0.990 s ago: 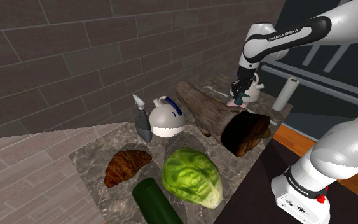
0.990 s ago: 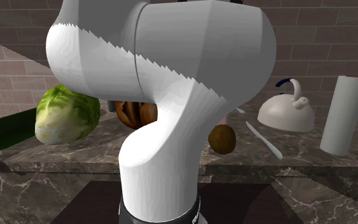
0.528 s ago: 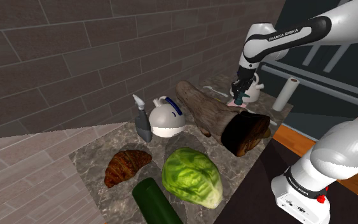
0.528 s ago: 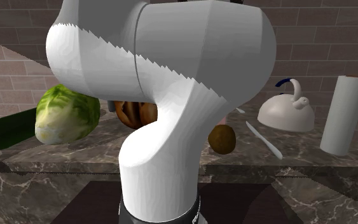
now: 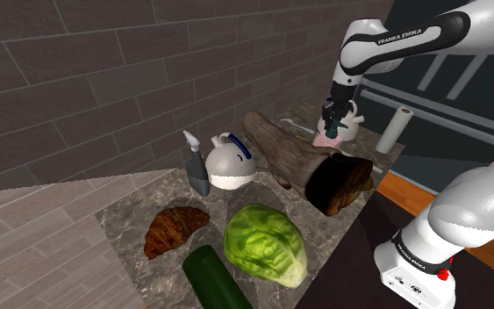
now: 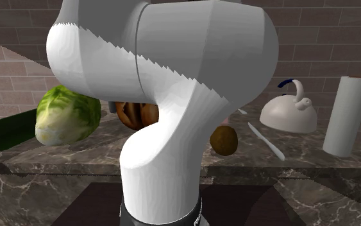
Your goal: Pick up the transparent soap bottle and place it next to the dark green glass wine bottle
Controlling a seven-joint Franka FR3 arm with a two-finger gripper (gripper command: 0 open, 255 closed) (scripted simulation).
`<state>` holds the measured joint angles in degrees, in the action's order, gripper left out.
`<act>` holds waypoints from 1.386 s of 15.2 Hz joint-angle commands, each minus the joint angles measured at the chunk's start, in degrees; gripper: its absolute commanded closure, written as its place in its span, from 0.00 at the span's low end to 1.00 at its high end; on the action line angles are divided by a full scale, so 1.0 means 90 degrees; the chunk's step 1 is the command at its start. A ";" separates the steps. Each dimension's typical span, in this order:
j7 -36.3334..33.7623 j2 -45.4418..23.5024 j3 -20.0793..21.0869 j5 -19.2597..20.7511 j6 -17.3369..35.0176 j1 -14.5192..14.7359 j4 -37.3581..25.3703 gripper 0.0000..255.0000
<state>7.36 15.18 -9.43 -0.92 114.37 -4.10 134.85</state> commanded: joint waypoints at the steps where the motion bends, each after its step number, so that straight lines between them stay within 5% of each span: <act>1: -0.0022 0.0071 0.0012 0.0008 -0.0171 0.0001 -0.0100 1.00; 21: -0.0133 0.0379 0.0069 0.0037 -0.1914 0.0012 -0.1540 1.00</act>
<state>6.23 18.33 -8.84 -0.61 97.93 -4.00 121.50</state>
